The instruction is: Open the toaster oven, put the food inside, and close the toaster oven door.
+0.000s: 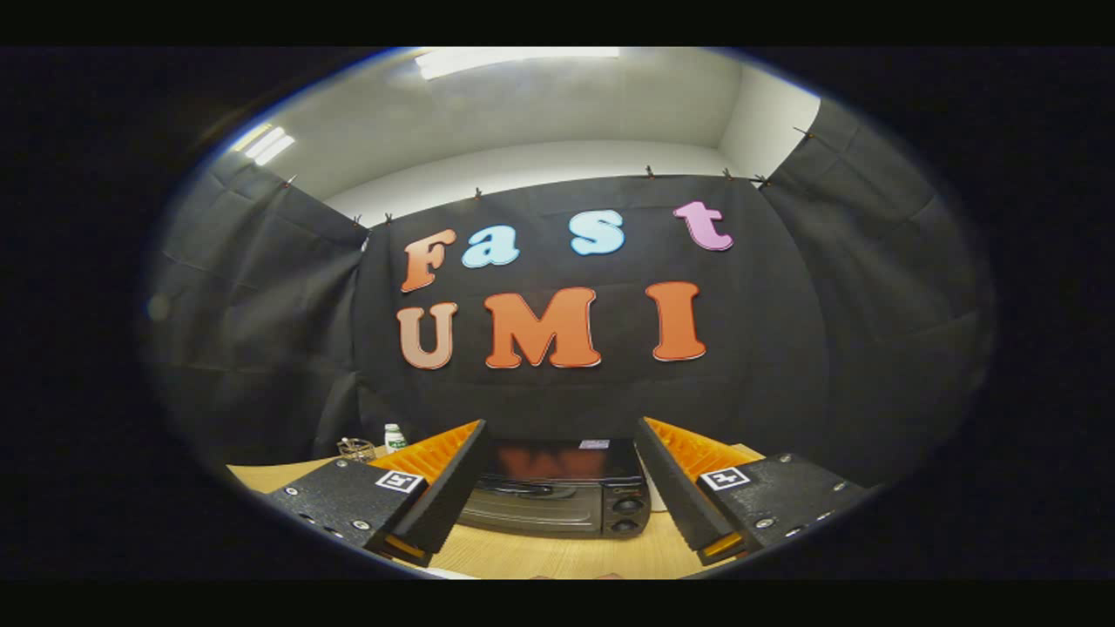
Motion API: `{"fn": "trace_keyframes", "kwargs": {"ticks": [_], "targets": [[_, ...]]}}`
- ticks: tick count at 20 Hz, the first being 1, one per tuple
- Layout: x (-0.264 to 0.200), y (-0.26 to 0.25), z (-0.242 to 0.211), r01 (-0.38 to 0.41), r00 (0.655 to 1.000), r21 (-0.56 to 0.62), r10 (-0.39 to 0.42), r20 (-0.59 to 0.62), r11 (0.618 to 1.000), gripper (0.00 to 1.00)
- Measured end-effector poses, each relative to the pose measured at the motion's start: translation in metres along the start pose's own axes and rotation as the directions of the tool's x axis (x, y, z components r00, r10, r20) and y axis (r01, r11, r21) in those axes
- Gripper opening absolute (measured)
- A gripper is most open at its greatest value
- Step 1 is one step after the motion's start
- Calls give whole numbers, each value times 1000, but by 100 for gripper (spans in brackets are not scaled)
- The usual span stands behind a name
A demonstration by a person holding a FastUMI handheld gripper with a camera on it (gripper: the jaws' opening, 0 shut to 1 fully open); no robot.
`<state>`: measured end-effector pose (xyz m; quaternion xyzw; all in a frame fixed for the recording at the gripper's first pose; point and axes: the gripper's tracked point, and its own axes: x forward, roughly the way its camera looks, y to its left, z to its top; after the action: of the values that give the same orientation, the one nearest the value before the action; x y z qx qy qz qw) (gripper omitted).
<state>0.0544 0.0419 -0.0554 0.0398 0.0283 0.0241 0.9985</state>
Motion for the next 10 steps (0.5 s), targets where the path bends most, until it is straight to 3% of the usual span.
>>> {"fn": "trace_keyframes", "kwargs": {"ticks": [10], "targets": [[83, 50, -92, -43, 981, 33, 48, -186, 999, 99]]}}
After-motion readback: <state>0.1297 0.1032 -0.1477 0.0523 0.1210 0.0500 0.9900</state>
